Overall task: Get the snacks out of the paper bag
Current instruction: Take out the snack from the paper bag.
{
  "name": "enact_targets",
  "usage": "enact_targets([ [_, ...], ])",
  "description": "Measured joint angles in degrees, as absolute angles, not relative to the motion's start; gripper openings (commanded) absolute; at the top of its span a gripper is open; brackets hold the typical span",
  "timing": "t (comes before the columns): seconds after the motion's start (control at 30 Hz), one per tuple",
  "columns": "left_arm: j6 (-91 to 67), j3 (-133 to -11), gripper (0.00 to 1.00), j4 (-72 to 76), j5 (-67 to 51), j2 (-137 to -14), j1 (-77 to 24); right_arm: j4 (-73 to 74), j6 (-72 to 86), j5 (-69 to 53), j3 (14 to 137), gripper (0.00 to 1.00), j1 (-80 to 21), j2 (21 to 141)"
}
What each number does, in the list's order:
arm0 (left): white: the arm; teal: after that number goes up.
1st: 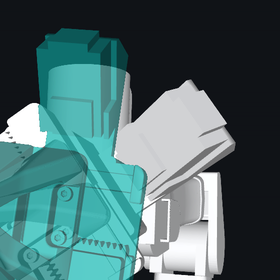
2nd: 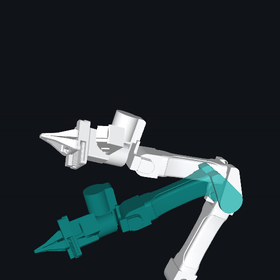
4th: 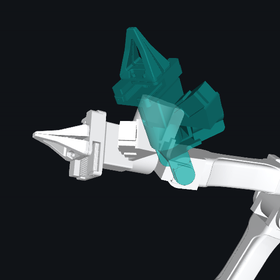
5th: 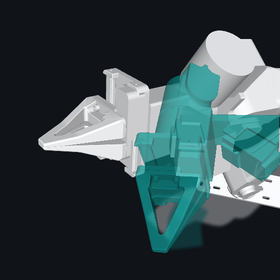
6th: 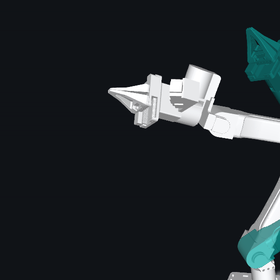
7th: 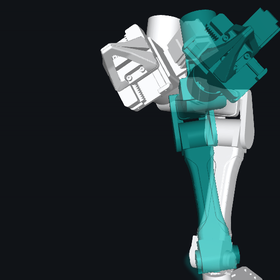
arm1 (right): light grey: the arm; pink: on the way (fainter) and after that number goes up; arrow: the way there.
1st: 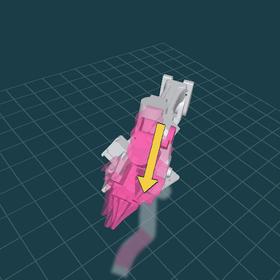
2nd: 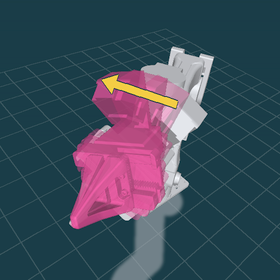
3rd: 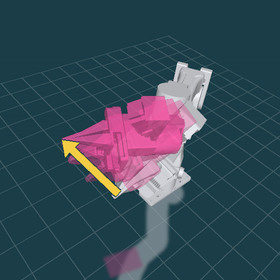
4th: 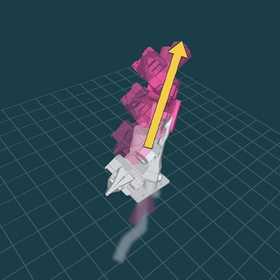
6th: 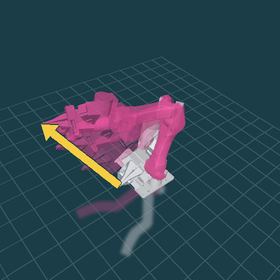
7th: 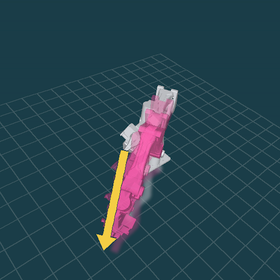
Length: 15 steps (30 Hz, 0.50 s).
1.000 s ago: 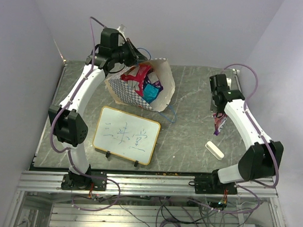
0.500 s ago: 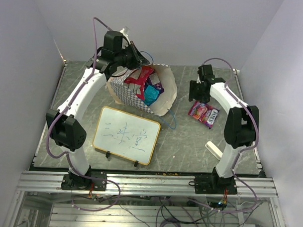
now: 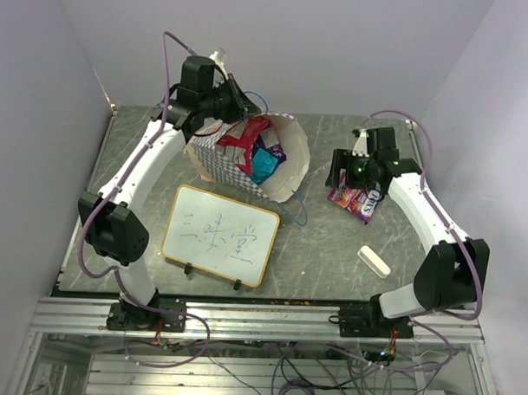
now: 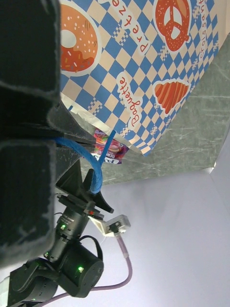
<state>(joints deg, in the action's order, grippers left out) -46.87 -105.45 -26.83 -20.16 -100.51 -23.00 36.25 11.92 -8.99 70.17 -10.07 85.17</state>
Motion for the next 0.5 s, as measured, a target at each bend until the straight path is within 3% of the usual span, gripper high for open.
enact_targets([
  [0.23, -49.58, -104.97, 0.07, -27.0, -20.93, -100.4, -23.0, 31.97, 12.29, -18.87, 71.16, 0.75, -11.46, 81.28],
  [0.5, -51.05, -104.44, 0.07, -27.49, -21.28, -100.4, -23.0, 12.71, 23.24, -17.89, 72.82, 0.69, -26.13, 86.46],
])
